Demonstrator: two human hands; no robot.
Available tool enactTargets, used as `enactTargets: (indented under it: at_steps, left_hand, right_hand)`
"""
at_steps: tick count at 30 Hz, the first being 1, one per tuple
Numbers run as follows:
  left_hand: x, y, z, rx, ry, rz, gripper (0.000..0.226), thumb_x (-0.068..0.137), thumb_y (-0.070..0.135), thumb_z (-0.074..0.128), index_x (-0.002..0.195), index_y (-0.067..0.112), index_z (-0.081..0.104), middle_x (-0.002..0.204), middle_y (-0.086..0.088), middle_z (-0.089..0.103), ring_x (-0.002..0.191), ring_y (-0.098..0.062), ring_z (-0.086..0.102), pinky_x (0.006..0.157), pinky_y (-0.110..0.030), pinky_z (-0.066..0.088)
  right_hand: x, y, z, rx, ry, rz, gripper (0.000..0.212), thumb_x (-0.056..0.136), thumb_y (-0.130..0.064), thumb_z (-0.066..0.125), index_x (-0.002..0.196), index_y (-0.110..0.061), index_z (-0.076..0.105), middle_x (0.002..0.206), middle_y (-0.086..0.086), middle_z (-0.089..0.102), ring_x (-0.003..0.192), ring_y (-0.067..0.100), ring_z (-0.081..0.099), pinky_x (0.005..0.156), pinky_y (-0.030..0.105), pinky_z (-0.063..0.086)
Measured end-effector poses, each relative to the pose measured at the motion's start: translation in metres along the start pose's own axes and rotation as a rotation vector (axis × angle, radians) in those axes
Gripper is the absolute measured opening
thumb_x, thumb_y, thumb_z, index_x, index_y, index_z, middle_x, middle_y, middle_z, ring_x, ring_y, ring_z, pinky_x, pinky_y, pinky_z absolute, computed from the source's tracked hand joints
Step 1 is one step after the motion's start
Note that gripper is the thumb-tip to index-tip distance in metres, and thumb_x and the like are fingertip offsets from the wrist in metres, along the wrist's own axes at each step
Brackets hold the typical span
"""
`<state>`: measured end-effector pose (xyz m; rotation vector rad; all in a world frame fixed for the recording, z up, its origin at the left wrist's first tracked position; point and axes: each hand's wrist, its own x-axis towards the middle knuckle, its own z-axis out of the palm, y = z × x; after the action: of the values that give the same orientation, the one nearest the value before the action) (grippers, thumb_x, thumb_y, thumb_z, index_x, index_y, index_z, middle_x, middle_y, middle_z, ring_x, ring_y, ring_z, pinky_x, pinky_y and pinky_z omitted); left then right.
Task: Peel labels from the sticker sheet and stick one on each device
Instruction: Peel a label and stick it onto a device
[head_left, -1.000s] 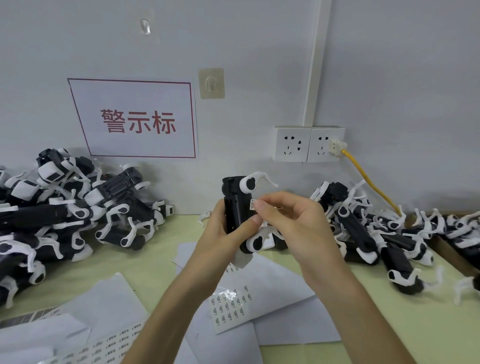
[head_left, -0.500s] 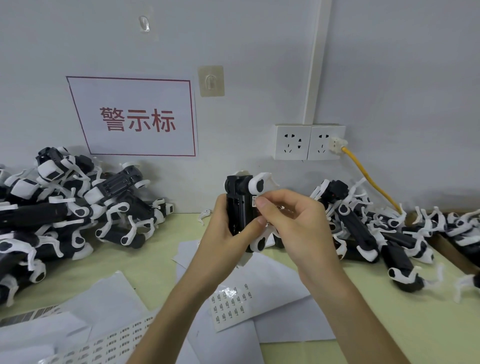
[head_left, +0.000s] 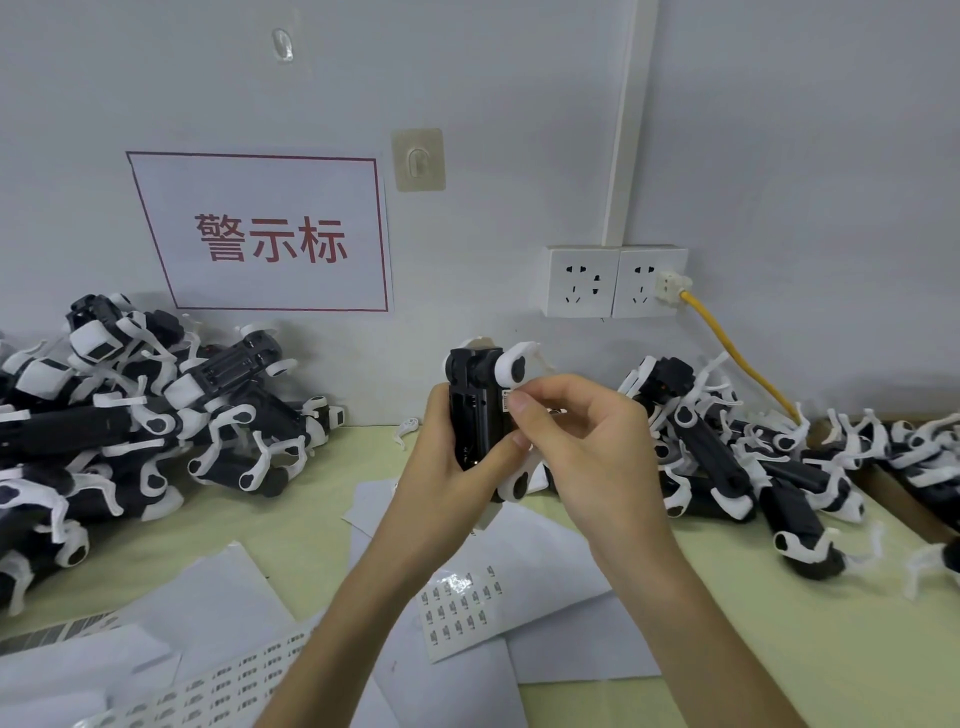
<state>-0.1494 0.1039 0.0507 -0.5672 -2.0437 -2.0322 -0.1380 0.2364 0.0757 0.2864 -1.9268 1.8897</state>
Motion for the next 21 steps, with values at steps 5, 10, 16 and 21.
enactTargets:
  at_steps: [5,10,16,21]
  left_hand:
    - [-0.0002,0.0002,-0.0002,-0.011,-0.007,0.009,0.022,0.097,0.022,0.069,0.112,0.030,0.055,0.090,0.006,0.066,0.080,-0.012,0.064,0.065,-0.022,0.050]
    - [-0.0007,0.0015,0.0001,-0.015,-0.010,0.018,0.027,0.092,0.030,0.070,0.114,0.030,0.055,0.092,0.006,0.067,0.083,-0.009,0.064,0.068,-0.021,0.050]
    - [-0.0004,0.0010,0.0003,-0.014,-0.007,0.025,0.024,0.094,0.027,0.069,0.113,0.030,0.055,0.089,0.005,0.066,0.080,-0.011,0.064,0.066,-0.021,0.050]
    - [-0.0008,0.0017,0.0004,-0.003,-0.005,0.032,0.023,0.096,0.023,0.069,0.112,0.029,0.053,0.088,0.001,0.064,0.077,-0.015,0.063,0.064,-0.025,0.050]
  right_hand:
    - [-0.0006,0.0001,0.0014,-0.005,0.013,-0.025,0.009,0.092,-0.015,0.072,0.085,-0.019,0.075,0.066,-0.006,0.072,0.065,0.008,0.070,0.062,0.012,0.049]
    - [-0.0011,0.0006,0.0022,-0.006,0.019,-0.036,0.008,0.092,-0.014,0.072,0.086,-0.019,0.075,0.066,-0.007,0.072,0.064,0.008,0.070,0.061,0.013,0.049]
    - [-0.0021,0.0006,0.0026,-0.006,0.030,-0.038,0.007,0.092,-0.014,0.072,0.086,-0.017,0.075,0.069,-0.006,0.073,0.065,0.007,0.070,0.061,0.012,0.049]
    - [-0.0020,0.0011,0.0029,-0.006,0.038,-0.033,0.006,0.092,-0.015,0.072,0.087,-0.016,0.076,0.070,-0.003,0.073,0.069,0.013,0.073,0.065,0.020,0.055]
